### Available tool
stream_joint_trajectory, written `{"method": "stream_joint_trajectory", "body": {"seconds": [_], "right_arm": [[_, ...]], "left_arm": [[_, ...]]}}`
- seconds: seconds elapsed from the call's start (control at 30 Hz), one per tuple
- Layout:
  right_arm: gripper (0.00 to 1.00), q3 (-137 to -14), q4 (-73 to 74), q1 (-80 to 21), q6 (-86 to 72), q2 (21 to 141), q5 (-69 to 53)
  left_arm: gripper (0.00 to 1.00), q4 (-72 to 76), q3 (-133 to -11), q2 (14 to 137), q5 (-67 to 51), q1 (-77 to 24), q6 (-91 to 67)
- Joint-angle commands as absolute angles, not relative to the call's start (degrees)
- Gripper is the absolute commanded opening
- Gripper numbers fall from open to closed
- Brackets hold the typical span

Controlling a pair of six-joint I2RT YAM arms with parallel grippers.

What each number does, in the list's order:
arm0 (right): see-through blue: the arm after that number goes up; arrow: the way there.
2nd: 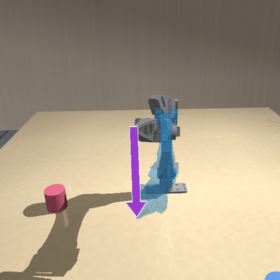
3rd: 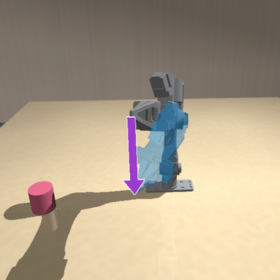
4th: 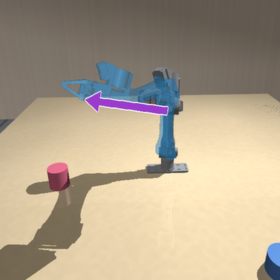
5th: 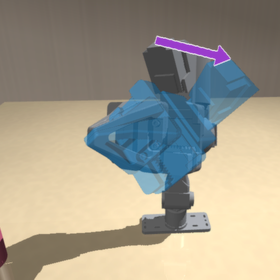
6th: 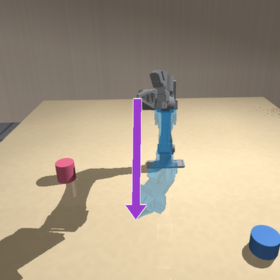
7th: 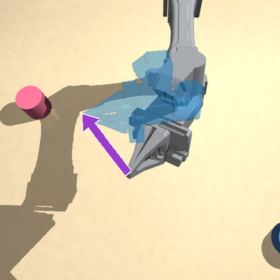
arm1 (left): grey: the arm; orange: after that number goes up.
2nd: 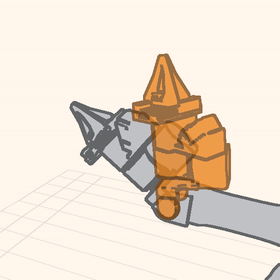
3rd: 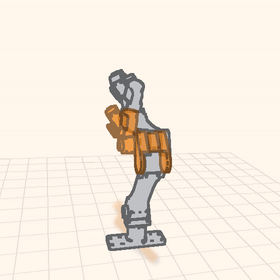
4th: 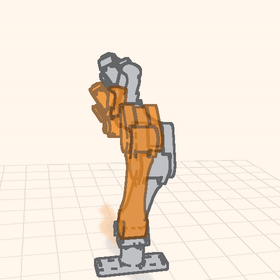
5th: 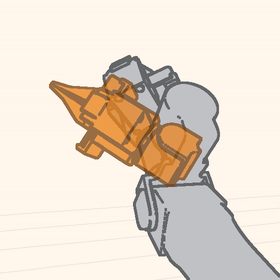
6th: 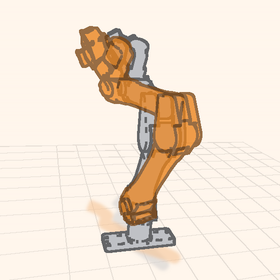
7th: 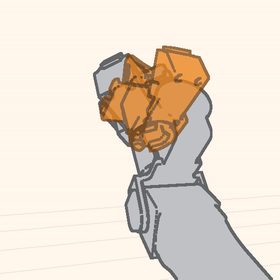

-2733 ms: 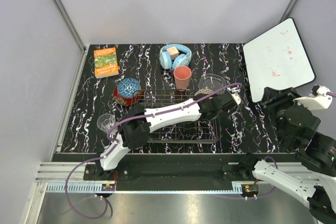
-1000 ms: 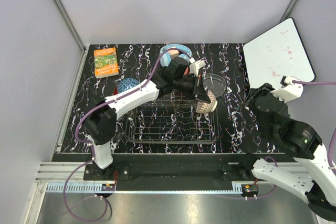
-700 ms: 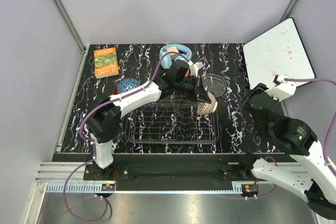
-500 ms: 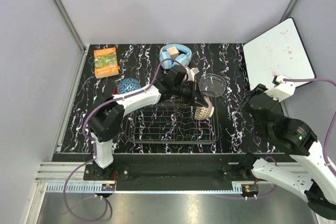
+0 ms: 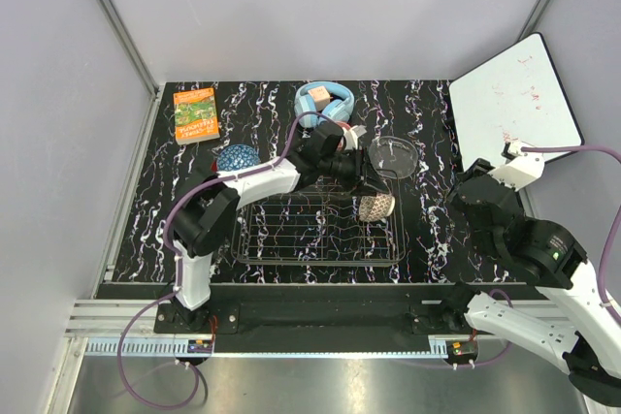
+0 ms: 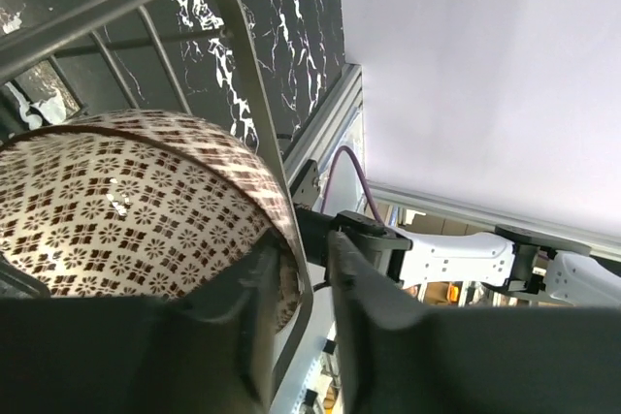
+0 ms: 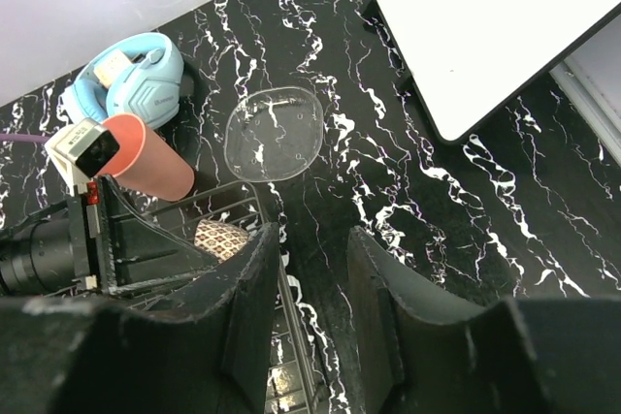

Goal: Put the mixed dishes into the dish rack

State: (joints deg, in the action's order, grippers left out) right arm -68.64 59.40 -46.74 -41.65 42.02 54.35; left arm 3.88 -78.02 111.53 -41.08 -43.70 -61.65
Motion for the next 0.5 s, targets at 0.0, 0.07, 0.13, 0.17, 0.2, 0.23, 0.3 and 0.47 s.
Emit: {"method": "stream_joint_trajectory", "body": {"seconds": [0.0,0.07,0.13,0.17,0.2,0.23,0.3,0.47], "right_arm": [[0.43,-69.2,60.1,-46.7,-42.7,41.7,54.7],[0.43,-69.3,60.0,-46.7,-42.7,41.9,54.4],[0.43,-69.3,60.0,-46.8,-42.8,42.1,54.3],[0.43,-69.3,60.1,-46.7,-42.8,42.1,54.1],[0.43,-69.3,60.1,-46.7,-43.1,42.2,54.2],[0.43,-69.3,60.1,-46.8,-43.0,42.1,54.1],[0.43,-69.1,60.2,-46.7,-43.2,42.1,53.9],[0.45,-69.3,60.4,-46.7,-43.2,42.6,53.8]], "left_arm": [[0.38,9.1,-78.0,109.4,-43.9,-42.9,-62.1],[0.41,8.8,-77.6,108.8,-43.6,-42.8,-62.0],[0.57,8.8,-77.6,108.1,-43.5,-42.8,-62.1],[0.63,8.2,-77.7,107.8,-43.4,-42.8,-61.9],[0.69,7.9,-77.8,107.0,-43.3,-42.8,-61.4],[0.83,7.3,-78.0,106.6,-43.0,-42.9,-60.5],[0.9,5.8,-78.2,104.8,-42.9,-42.9,-59.6],[0.99,2.6,-78.2,100.8,-42.9,-42.8,-55.6]]}}
